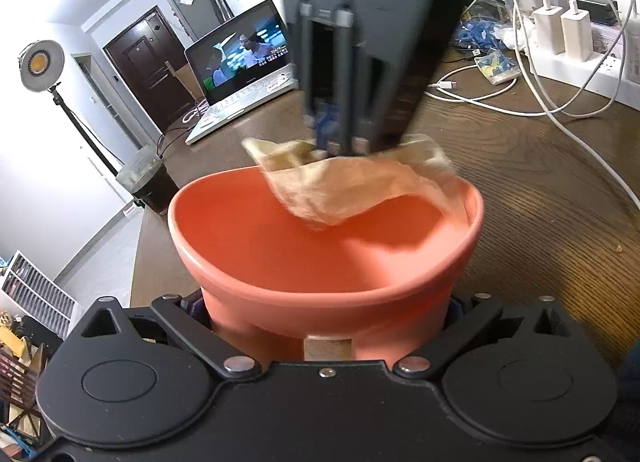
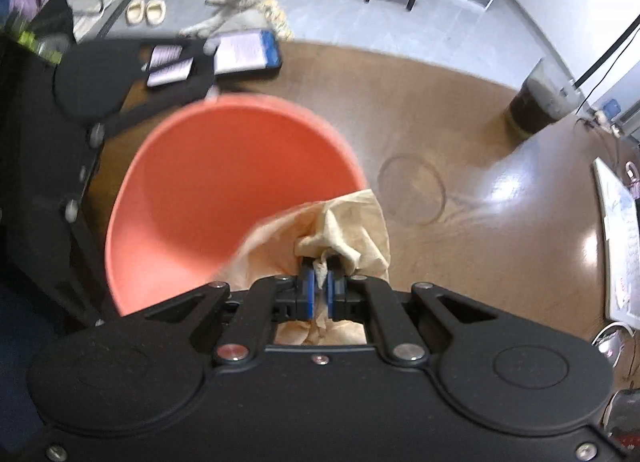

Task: Clean bowl
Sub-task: 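Wipe the bowl's inside with the cloth in the right tool while the left tool holds the bowl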

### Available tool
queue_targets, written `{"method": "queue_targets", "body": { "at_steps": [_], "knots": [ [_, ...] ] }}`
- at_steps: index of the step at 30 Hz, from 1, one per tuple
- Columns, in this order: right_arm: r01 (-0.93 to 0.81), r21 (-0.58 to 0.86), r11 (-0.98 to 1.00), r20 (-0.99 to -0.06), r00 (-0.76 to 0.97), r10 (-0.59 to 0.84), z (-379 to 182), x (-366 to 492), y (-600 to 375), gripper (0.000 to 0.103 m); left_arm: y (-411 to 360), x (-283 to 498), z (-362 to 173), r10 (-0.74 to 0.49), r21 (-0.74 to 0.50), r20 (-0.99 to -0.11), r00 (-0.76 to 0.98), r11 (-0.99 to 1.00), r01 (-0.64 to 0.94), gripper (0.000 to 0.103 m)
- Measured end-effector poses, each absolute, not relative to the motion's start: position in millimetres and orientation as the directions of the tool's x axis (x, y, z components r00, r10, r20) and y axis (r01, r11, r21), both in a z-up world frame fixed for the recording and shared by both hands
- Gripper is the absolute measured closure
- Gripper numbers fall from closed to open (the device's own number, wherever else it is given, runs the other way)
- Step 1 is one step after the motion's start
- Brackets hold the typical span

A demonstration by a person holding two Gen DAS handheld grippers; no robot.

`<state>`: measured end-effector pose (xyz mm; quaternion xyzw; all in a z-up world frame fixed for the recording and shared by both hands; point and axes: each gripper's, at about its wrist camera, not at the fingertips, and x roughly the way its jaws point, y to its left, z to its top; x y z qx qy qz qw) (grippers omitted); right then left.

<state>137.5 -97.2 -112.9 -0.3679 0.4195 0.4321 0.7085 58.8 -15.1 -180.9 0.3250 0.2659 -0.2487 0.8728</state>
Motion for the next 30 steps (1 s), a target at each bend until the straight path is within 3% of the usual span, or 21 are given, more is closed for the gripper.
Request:
{"method": "queue_targets", "body": {
  "at_steps": [11,22,30],
  "knots": [
    [-0.950,-0.061,0.308,-0.908,0.180,0.378,-117,111,-79,0.097,-18,58,-181,-0.254,0.446,-0.627,0.736,0.658,0.607,0.004],
    [-0.929,-0.150,0.339,-0.871,0.286,0.400,-100,139,-69,0.097,-20,59,-181,-0.239,0.458,-0.621,0.747,0.663,0.592,0.004],
    [-0.930,-0.157,0.333,-0.905,0.270,0.329,-115,145,-90,0.097,-20,60,-180,-0.241,0.460,-0.619,0.748,0.660,0.593,0.004]
  ]
}}
